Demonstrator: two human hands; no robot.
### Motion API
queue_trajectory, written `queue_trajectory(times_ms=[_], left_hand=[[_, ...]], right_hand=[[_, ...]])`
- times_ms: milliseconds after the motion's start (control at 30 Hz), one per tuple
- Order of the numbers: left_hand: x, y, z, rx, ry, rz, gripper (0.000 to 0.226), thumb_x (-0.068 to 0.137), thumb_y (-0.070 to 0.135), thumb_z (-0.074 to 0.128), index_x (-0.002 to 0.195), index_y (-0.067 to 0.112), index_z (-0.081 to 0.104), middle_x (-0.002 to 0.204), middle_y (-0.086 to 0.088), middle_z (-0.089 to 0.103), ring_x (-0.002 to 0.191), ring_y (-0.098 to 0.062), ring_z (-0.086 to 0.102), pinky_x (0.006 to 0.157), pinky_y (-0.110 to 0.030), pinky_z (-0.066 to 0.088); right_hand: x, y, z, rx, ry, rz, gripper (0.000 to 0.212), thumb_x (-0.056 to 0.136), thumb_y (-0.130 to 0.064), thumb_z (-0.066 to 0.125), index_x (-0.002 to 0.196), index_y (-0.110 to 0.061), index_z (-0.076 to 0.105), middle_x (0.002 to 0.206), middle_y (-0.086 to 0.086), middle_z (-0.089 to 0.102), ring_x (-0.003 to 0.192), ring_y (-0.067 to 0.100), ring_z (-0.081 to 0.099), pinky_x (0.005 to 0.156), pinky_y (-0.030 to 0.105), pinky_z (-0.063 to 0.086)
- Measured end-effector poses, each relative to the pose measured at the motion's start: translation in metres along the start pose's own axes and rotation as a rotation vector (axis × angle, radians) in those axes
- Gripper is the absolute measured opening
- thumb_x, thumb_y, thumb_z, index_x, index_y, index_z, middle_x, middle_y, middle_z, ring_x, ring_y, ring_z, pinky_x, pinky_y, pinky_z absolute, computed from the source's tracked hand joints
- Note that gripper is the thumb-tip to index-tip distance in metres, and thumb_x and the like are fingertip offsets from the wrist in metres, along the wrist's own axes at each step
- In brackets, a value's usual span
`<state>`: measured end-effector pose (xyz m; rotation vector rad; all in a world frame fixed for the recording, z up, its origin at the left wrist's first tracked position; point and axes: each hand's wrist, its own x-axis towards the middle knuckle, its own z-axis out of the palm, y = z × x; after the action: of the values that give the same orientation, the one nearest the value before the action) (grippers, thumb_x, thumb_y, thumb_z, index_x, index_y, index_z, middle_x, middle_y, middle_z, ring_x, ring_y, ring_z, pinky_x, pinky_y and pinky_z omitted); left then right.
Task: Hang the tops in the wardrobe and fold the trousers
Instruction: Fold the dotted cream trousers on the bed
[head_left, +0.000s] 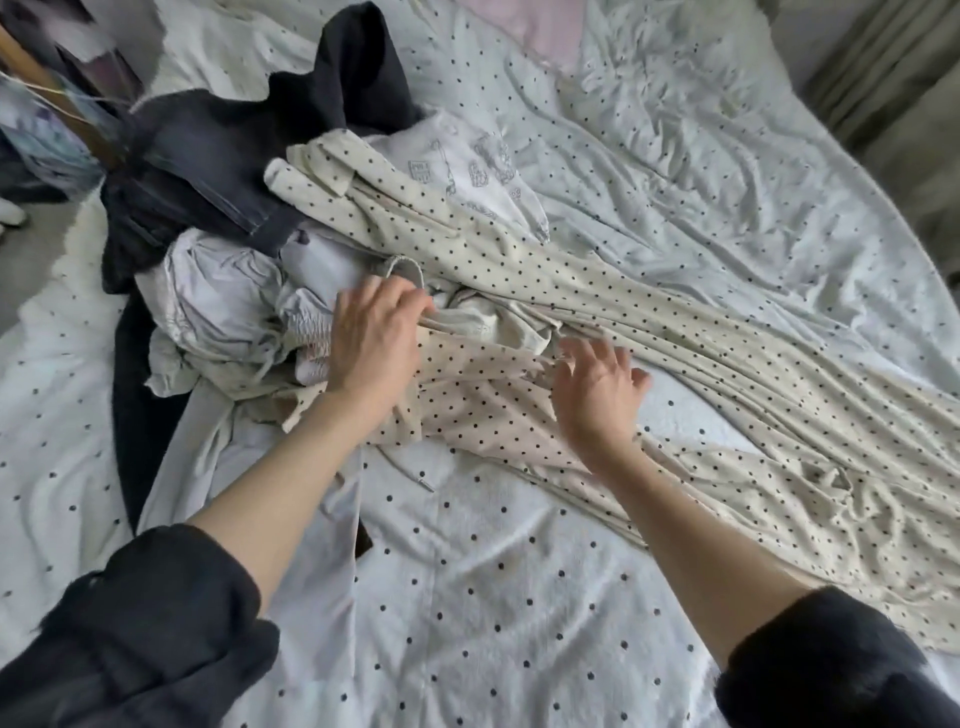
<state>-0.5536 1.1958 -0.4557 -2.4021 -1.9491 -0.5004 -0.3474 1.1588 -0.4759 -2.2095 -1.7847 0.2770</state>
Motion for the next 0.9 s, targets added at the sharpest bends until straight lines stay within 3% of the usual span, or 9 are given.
queue_trajectory(times_ms=[200, 333, 433, 500, 600, 667, 733, 833, 900], left_hand=[[-0.082, -0.009, 0.028, -0.014, -0.022, 0.078, 0.031, 0.07, 0.002, 0.075, 0.097, 0.011, 0.064, 0.099, -0.008, 0.059, 0.089, -0.027, 0.054, 0.074, -0.041, 0.044], [-0.111, -0.042, 0.037, 0.055, -0.249, 0.01, 0.078, 0.054, 0.028, 0.087, 0.123, 0.02, 0.051, 0.138, -0.014, 0.041, 0.129, -0.038, 0.035, 0.097, -0.063, 0.034], [-0.096, -0.064, 0.027, 0.05, -0.322, -0.055, 0.098, 0.053, 0.022, 0.088, 0.138, 0.021, 0.041, 0.15, -0.015, 0.029, 0.134, -0.041, 0.033, 0.105, -0.066, 0.013], [-0.084, -0.069, 0.018, 0.022, -0.243, -0.08, 0.079, 0.053, 0.001, 0.083, 0.126, 0.009, 0.054, 0.137, -0.014, 0.049, 0.115, -0.037, 0.055, 0.108, -0.062, 0.02], [-0.08, -0.063, 0.004, -0.16, -0.093, -0.223, 0.046, 0.062, -0.011, 0.07, 0.105, 0.005, 0.065, 0.099, -0.015, 0.069, 0.087, -0.035, 0.064, 0.09, -0.043, 0.043], [-0.086, -0.063, -0.006, -0.375, -0.126, -0.461, 0.029, 0.077, -0.002, 0.066, 0.105, 0.005, 0.067, 0.092, -0.011, 0.069, 0.082, -0.028, 0.062, 0.068, -0.028, 0.038], [-0.096, -0.064, -0.021, -0.513, -0.238, -0.604, 0.019, 0.086, 0.021, 0.064, 0.092, 0.004, 0.067, 0.084, -0.009, 0.068, 0.079, -0.025, 0.061, 0.062, -0.026, 0.033], [-0.11, -0.061, -0.056, -0.635, -0.489, -0.717, 0.038, 0.095, 0.033, 0.053, 0.064, 0.011, 0.05, 0.058, 0.004, 0.055, 0.067, -0.018, 0.054, 0.055, -0.021, 0.036], [-0.118, -0.064, -0.069, -0.644, -0.625, -0.702, 0.031, 0.096, 0.033, 0.047, 0.074, 0.012, 0.051, 0.073, 0.005, 0.051, 0.079, -0.013, 0.049, 0.063, -0.02, 0.037]], right_hand=[[-0.063, 0.001, 0.034, -0.045, 0.013, -0.415, 0.015, 0.08, -0.02, 0.064, 0.093, -0.013, 0.067, 0.092, 0.006, 0.063, 0.082, 0.024, 0.061, 0.072, 0.041, 0.05], [-0.079, 0.0, 0.053, -0.287, -0.162, -0.451, 0.049, 0.057, -0.039, 0.085, 0.098, -0.017, 0.068, 0.093, 0.005, 0.063, 0.079, 0.023, 0.061, 0.069, 0.038, 0.05], [-0.067, -0.013, 0.053, -0.418, -0.184, -0.424, 0.058, 0.056, -0.039, 0.084, 0.106, -0.018, 0.066, 0.102, 0.006, 0.062, 0.09, 0.024, 0.06, 0.079, 0.044, 0.049], [-0.057, -0.022, 0.053, -0.438, -0.204, -0.419, 0.047, 0.065, -0.024, 0.08, 0.108, -0.019, 0.064, 0.105, 0.006, 0.061, 0.096, 0.024, 0.058, 0.088, 0.046, 0.045], [-0.052, -0.028, 0.047, -0.281, -0.144, -0.4, 0.022, 0.062, -0.007, 0.078, 0.08, -0.012, 0.068, 0.077, 0.006, 0.066, 0.072, 0.024, 0.062, 0.077, 0.045, 0.049], [-0.061, -0.023, 0.04, -0.108, -0.114, -0.431, 0.011, 0.067, -0.003, 0.072, 0.07, -0.009, 0.064, 0.064, 0.005, 0.063, 0.057, 0.023, 0.06, 0.07, 0.041, 0.048], [-0.079, -0.016, 0.028, -0.001, -0.122, -0.47, 0.013, 0.072, -0.001, 0.067, 0.066, -0.011, 0.06, 0.058, 0.001, 0.058, 0.049, 0.019, 0.054, 0.069, 0.038, 0.048], [-0.106, -0.011, 0.004, -0.098, -0.399, -0.539, 0.008, 0.086, -0.015, 0.059, 0.079, -0.015, 0.064, 0.067, -0.006, 0.056, 0.056, 0.013, 0.047, 0.088, 0.046, 0.048], [-0.114, -0.015, -0.009, -0.252, -0.801, -0.494, 0.026, 0.098, -0.036, 0.044, 0.105, -0.02, 0.063, 0.086, -0.006, 0.061, 0.076, 0.013, 0.056, 0.111, 0.046, 0.028]])
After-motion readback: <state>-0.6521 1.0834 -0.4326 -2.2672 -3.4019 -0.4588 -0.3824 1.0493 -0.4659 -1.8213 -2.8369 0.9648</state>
